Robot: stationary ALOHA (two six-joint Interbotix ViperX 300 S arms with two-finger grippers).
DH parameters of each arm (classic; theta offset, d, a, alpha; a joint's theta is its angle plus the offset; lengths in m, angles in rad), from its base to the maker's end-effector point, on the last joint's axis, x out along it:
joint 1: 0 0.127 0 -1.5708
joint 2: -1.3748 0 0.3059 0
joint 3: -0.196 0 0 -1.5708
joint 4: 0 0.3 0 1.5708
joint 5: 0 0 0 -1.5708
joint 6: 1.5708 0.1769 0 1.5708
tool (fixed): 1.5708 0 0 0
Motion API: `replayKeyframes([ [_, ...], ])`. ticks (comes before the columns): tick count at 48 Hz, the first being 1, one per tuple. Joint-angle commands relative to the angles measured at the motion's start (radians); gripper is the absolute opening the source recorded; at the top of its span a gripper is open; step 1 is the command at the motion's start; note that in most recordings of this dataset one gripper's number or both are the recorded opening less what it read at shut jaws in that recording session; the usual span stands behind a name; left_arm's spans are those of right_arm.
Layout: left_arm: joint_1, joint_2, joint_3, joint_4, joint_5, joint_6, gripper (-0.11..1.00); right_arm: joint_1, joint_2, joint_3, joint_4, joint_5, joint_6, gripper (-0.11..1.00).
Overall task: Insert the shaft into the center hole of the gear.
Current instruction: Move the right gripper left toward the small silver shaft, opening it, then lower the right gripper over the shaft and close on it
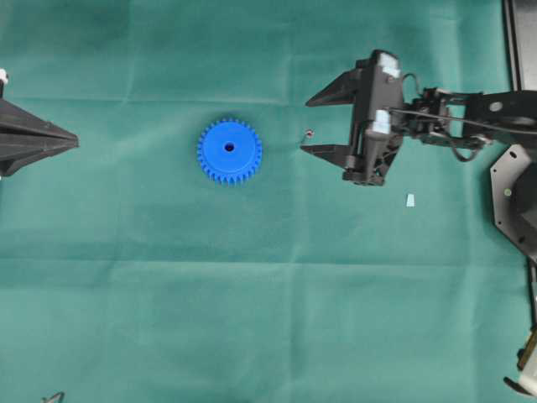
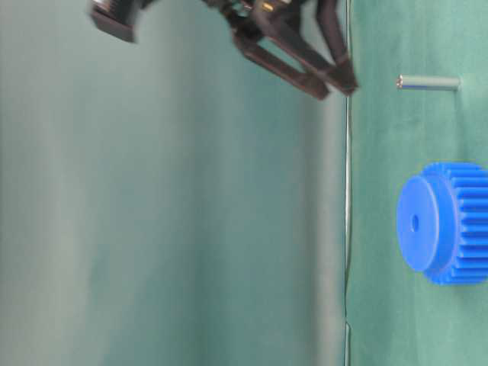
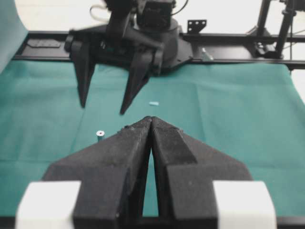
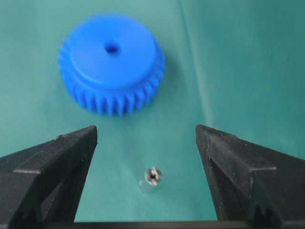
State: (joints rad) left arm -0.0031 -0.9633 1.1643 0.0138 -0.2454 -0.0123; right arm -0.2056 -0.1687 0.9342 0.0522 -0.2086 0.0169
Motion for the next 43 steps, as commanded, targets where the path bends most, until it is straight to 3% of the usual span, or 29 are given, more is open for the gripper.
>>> replayKeyframes([
  [1, -0.002, 0.005, -0.026, 0.003, 0.002, 0.000, 0.00, -0.003, 0.028, -0.017, 0.011, -0.028, 0.002, 0.86],
  [17, -0.002, 0.005, -0.026, 0.003, 0.006, 0.000, 0.00, -0.003, 0.118, -0.008, 0.037, -0.061, 0.002, 0.86],
  [32, -0.002, 0.005, -0.026, 0.003, 0.014, -0.002, 0.00, -0.003, 0.121, 0.000, 0.037, -0.060, 0.002, 0.84],
  [36, -0.002, 0.005, -0.026, 0.003, 0.014, -0.002, 0.00, -0.005, 0.121, 0.002, 0.037, -0.055, 0.002, 0.74],
  [43, -0.002, 0.005, -0.026, 0.002, 0.015, -0.002, 0.00, -0.005, 0.123, 0.002, 0.034, -0.035, 0.000, 0.38],
])
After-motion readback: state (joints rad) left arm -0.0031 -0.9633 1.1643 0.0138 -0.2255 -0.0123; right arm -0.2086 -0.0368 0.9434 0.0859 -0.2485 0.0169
